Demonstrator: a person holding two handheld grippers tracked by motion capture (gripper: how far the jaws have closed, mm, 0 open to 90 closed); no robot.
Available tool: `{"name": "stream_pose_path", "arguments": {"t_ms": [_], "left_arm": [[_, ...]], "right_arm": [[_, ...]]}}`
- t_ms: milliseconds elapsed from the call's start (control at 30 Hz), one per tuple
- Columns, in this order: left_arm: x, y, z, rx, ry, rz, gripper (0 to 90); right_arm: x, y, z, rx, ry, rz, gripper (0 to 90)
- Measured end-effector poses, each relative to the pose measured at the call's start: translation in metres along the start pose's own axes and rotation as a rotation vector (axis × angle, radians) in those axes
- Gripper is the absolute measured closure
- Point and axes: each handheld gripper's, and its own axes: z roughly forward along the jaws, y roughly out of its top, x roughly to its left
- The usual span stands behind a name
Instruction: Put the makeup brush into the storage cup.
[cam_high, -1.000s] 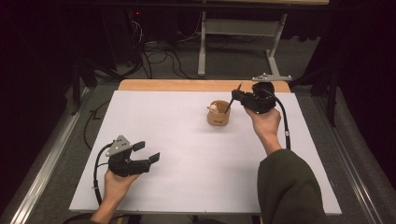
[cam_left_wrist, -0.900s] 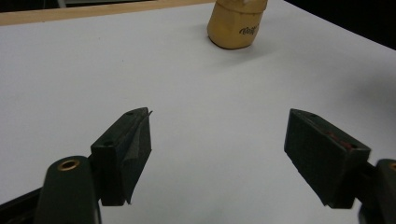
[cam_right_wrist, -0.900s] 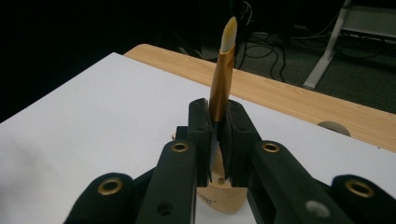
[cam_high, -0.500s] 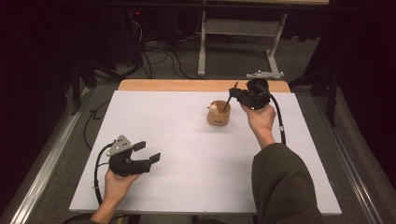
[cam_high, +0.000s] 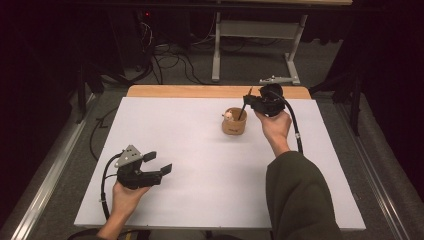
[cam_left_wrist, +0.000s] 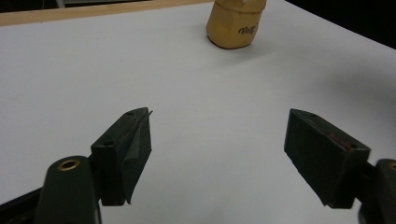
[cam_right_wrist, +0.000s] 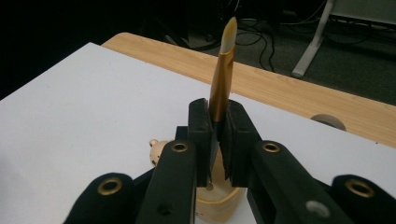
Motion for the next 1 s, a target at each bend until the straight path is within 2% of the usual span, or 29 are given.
{"name": "stream_pose_path", "arguments": {"t_ms": [367,600,1000], "left_arm": [[-0.001,0.000,0.001,0.005,-0.003,0.002,23.5],[0.000,0.000,0.002,0.005,-0.003,0.000,23.5],[-0.001,0.000,0.002,0.008,0.006,0.008,23.5]], "right_arm": [[0.002,-0.002,0.011,0.033,-0.014,-0.008,85.3],[0.001,-0.003,0.019,0.058,-0.017,0.004,85.3],[0.004,-0.007,0.028,0.074,-0.013,-0.001,85.1]]}}
